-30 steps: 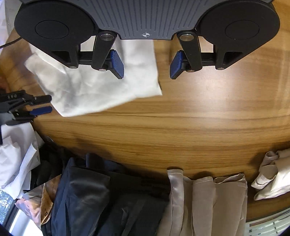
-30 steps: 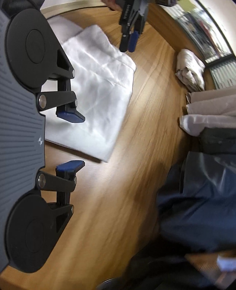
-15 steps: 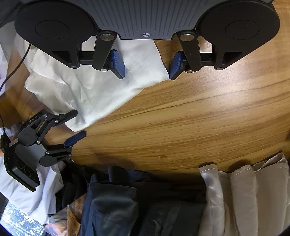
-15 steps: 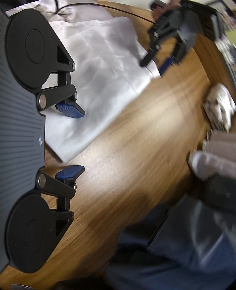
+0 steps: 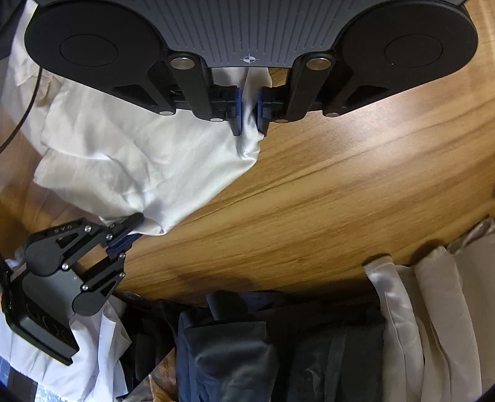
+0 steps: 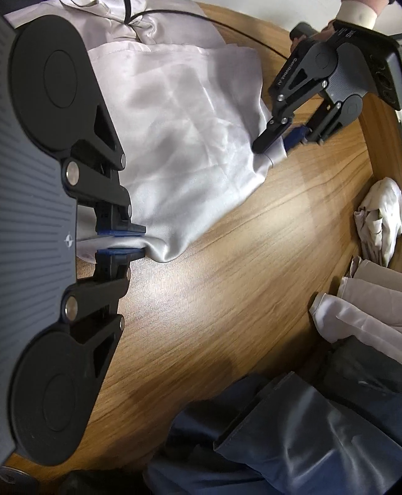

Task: Fold clothes
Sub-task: 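Pinch the shirt edge with the left gripper while the right gripper pinches another edge, lift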

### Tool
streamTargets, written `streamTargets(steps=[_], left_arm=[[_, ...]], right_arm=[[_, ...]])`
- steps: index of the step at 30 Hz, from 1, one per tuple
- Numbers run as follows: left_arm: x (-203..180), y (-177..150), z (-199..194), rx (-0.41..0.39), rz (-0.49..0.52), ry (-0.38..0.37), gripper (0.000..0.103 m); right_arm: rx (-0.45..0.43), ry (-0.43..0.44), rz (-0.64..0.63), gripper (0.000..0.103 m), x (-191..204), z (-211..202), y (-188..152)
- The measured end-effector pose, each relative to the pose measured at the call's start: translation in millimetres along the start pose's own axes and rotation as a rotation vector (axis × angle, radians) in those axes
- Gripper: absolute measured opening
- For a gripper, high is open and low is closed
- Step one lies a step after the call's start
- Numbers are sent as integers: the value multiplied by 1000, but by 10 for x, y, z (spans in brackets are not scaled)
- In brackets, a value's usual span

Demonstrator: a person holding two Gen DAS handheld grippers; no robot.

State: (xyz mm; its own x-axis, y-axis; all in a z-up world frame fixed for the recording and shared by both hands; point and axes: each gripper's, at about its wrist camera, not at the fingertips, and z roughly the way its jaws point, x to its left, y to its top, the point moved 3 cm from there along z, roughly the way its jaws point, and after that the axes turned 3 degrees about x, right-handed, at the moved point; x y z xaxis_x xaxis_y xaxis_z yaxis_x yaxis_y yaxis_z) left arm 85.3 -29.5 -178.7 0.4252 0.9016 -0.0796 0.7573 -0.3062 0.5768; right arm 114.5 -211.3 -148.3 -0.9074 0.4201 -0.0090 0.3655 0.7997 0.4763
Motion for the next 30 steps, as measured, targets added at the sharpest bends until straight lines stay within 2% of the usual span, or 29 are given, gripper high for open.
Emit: streamTargets(steps=[4, 9, 21, 24, 30], left_arm=[[-6, 68, -78, -42, 16, 56, 7], [57, 319, -145, -98, 42, 108, 7], [474, 1002, 185, -139, 107, 207, 7], [647, 1203, 280, -149, 108, 217, 7], [910, 1569, 98, -193, 72, 162, 7]], right_arm=[[-15, -44, 20, 6, -33, -63, 17], [-37, -103, 29, 4, -113, -151, 73], [-62, -249, 50, 4, -667, 44, 391], [-69, -277, 48, 4, -893, 104, 528], [-126, -316, 63, 4, -1226, -32, 766]])
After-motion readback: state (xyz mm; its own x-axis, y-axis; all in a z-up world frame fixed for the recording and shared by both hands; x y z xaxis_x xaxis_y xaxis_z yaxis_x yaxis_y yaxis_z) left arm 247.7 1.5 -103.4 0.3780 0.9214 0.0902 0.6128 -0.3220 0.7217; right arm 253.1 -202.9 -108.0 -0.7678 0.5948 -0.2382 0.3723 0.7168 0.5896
